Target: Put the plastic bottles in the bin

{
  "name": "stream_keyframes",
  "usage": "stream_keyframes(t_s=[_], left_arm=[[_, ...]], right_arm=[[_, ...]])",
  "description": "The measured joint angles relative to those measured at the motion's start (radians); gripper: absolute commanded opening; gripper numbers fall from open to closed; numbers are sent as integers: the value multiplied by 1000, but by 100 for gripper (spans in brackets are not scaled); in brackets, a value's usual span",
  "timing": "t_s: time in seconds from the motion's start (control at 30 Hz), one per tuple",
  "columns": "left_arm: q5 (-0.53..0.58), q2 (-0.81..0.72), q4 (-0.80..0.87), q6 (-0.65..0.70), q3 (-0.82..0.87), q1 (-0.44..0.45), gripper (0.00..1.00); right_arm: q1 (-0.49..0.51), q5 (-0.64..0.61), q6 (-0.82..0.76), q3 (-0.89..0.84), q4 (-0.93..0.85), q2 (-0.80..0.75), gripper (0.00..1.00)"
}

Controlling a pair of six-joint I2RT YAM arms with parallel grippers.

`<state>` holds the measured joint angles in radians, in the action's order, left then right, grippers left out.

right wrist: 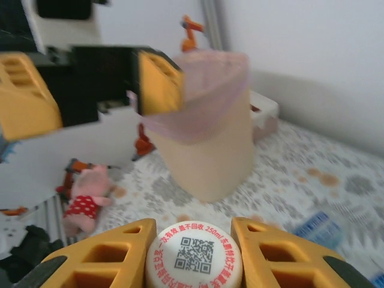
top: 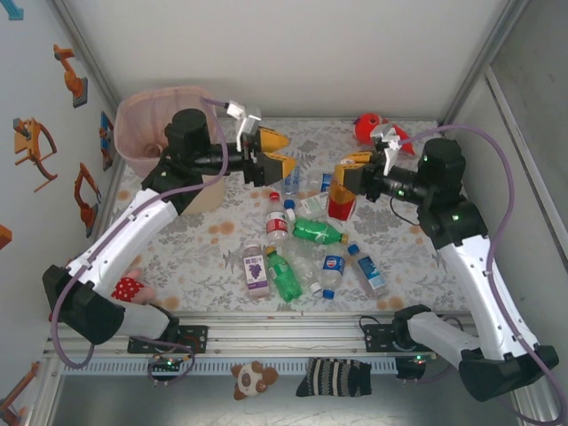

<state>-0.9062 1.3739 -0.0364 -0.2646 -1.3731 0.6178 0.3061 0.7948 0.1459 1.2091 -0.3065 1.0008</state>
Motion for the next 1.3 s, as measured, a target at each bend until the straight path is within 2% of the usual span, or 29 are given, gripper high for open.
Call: stream_keyframes(t_s=[0.23,0.57,1.03,1.23,1.3], left_arm=[[-36,34,-18,21,-12,109,90],[-75,72,100,122,-117,214,88],[-97,96,177,199,-135,246,63],[-97,96,180,209,-136,246,57],[-97,96,180,210,-136,246,57]], right_arm=[[75,96,53,7,133,-21,16],[124,106,69,51,192,-19,15],[143,67,179,68,278,-24,14],[144,61,192,68,278,-25,14],[145,60,192,68,278,-25,18]])
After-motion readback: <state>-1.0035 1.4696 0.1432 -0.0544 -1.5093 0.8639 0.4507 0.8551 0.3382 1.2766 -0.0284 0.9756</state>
